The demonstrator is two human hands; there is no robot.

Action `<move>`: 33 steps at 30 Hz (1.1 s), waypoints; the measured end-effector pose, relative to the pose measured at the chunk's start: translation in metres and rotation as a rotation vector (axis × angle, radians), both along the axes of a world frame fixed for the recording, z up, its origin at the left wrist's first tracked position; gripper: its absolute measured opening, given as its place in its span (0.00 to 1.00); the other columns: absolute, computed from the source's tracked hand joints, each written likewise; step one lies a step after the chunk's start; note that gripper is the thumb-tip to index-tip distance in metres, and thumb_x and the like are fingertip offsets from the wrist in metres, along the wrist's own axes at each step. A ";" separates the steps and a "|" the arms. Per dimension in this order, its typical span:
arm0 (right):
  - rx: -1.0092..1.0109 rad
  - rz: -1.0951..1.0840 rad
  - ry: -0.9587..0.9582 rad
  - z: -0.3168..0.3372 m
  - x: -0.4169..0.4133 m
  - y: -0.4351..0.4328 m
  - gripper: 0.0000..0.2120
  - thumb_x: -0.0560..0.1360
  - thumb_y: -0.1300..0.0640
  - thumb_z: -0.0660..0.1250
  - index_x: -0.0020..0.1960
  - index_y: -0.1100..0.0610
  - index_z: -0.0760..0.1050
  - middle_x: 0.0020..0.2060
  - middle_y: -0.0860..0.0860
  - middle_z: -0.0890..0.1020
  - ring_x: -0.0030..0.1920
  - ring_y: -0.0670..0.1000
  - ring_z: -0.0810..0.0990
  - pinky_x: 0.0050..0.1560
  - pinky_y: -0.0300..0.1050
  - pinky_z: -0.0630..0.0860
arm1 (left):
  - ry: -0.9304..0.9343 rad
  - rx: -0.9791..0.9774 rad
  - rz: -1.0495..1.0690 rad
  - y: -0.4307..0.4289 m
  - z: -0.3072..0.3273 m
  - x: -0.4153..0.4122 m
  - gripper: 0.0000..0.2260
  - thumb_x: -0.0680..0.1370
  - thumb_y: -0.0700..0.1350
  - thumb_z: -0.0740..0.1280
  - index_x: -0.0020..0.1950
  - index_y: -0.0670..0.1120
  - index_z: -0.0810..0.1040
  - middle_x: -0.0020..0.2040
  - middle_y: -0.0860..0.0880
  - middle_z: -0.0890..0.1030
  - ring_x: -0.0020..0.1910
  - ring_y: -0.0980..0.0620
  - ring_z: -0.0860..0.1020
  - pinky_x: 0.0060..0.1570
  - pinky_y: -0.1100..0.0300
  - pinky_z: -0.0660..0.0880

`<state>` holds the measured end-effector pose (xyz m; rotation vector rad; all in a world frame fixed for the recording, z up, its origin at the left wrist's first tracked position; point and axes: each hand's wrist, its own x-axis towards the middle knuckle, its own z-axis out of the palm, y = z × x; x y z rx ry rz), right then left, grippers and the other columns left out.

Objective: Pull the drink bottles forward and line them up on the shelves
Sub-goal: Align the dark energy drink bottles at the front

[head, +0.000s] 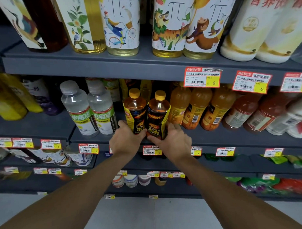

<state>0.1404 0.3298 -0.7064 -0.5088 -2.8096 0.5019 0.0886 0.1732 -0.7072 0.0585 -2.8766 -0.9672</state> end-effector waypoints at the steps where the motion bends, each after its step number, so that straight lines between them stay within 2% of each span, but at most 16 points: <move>1: 0.012 -0.001 -0.004 0.000 -0.002 0.000 0.34 0.69 0.27 0.68 0.61 0.52 0.74 0.56 0.51 0.79 0.54 0.55 0.81 0.46 0.49 0.74 | 0.004 0.013 -0.034 -0.002 -0.001 -0.003 0.26 0.72 0.64 0.72 0.51 0.48 0.63 0.42 0.52 0.74 0.48 0.42 0.81 0.37 0.54 0.69; 5: -0.128 0.081 0.009 0.001 -0.008 0.005 0.29 0.72 0.34 0.72 0.63 0.54 0.75 0.57 0.52 0.79 0.57 0.55 0.79 0.52 0.50 0.77 | -0.041 0.119 -0.167 -0.021 -0.006 -0.014 0.23 0.71 0.62 0.73 0.58 0.52 0.72 0.44 0.55 0.81 0.46 0.51 0.80 0.41 0.53 0.75; 8: -0.211 0.153 0.024 0.003 -0.010 0.010 0.25 0.73 0.40 0.75 0.63 0.53 0.76 0.55 0.51 0.80 0.55 0.53 0.80 0.52 0.48 0.77 | -0.026 0.100 -0.172 -0.027 -0.009 -0.016 0.24 0.71 0.62 0.73 0.59 0.52 0.72 0.42 0.57 0.80 0.45 0.52 0.79 0.36 0.57 0.71; 11: -0.260 0.168 0.059 0.000 -0.008 0.009 0.22 0.74 0.45 0.75 0.64 0.51 0.75 0.49 0.48 0.83 0.50 0.52 0.82 0.50 0.49 0.80 | -0.016 0.112 -0.173 -0.027 -0.015 -0.016 0.23 0.72 0.61 0.74 0.59 0.51 0.73 0.41 0.56 0.80 0.44 0.53 0.80 0.36 0.57 0.72; 13: -0.272 0.165 0.082 -0.003 -0.006 0.007 0.23 0.74 0.46 0.75 0.66 0.49 0.74 0.49 0.47 0.83 0.50 0.51 0.82 0.51 0.49 0.80 | -0.030 0.154 -0.194 -0.028 -0.018 -0.018 0.22 0.73 0.59 0.74 0.60 0.50 0.73 0.38 0.56 0.79 0.41 0.55 0.79 0.35 0.58 0.72; 15: -0.240 0.172 0.093 -0.006 -0.005 0.007 0.24 0.75 0.45 0.73 0.68 0.49 0.73 0.53 0.47 0.81 0.53 0.51 0.81 0.52 0.49 0.79 | -0.055 0.177 -0.237 -0.031 -0.020 -0.021 0.23 0.74 0.57 0.74 0.62 0.50 0.71 0.35 0.56 0.79 0.38 0.59 0.78 0.33 0.60 0.72; 20: -0.150 0.180 0.018 -0.006 -0.007 0.010 0.31 0.73 0.36 0.71 0.70 0.49 0.70 0.60 0.49 0.76 0.60 0.52 0.77 0.57 0.52 0.78 | -0.054 0.112 -0.316 -0.042 -0.020 -0.023 0.24 0.74 0.59 0.73 0.65 0.51 0.72 0.37 0.57 0.80 0.39 0.56 0.80 0.38 0.56 0.78; 22: -0.080 0.199 -0.046 -0.005 -0.009 0.010 0.34 0.72 0.35 0.72 0.70 0.51 0.69 0.61 0.50 0.74 0.61 0.53 0.76 0.58 0.52 0.77 | -0.051 0.071 -0.326 -0.044 -0.020 -0.024 0.25 0.73 0.57 0.75 0.65 0.49 0.73 0.39 0.57 0.80 0.42 0.54 0.80 0.37 0.58 0.76; 25: 0.098 0.234 -0.088 -0.003 -0.015 0.014 0.36 0.72 0.32 0.70 0.69 0.55 0.69 0.62 0.52 0.74 0.60 0.55 0.77 0.55 0.51 0.78 | -0.035 -0.041 -0.369 -0.049 -0.022 -0.026 0.26 0.73 0.55 0.76 0.66 0.47 0.71 0.37 0.58 0.75 0.40 0.52 0.77 0.33 0.61 0.69; 30: 0.307 0.301 -0.094 -0.001 -0.020 0.023 0.37 0.70 0.26 0.66 0.63 0.56 0.73 0.57 0.52 0.80 0.54 0.53 0.80 0.45 0.46 0.75 | -0.010 -0.175 -0.441 -0.055 -0.022 -0.033 0.28 0.76 0.57 0.73 0.68 0.44 0.68 0.49 0.44 0.82 0.48 0.44 0.80 0.41 0.54 0.74; 33: 0.317 0.315 -0.125 -0.002 -0.022 0.025 0.38 0.71 0.25 0.63 0.64 0.57 0.73 0.58 0.53 0.81 0.56 0.54 0.81 0.47 0.47 0.76 | 0.009 -0.196 -0.470 -0.057 -0.023 -0.033 0.28 0.76 0.58 0.71 0.68 0.42 0.68 0.50 0.42 0.82 0.49 0.43 0.80 0.41 0.53 0.75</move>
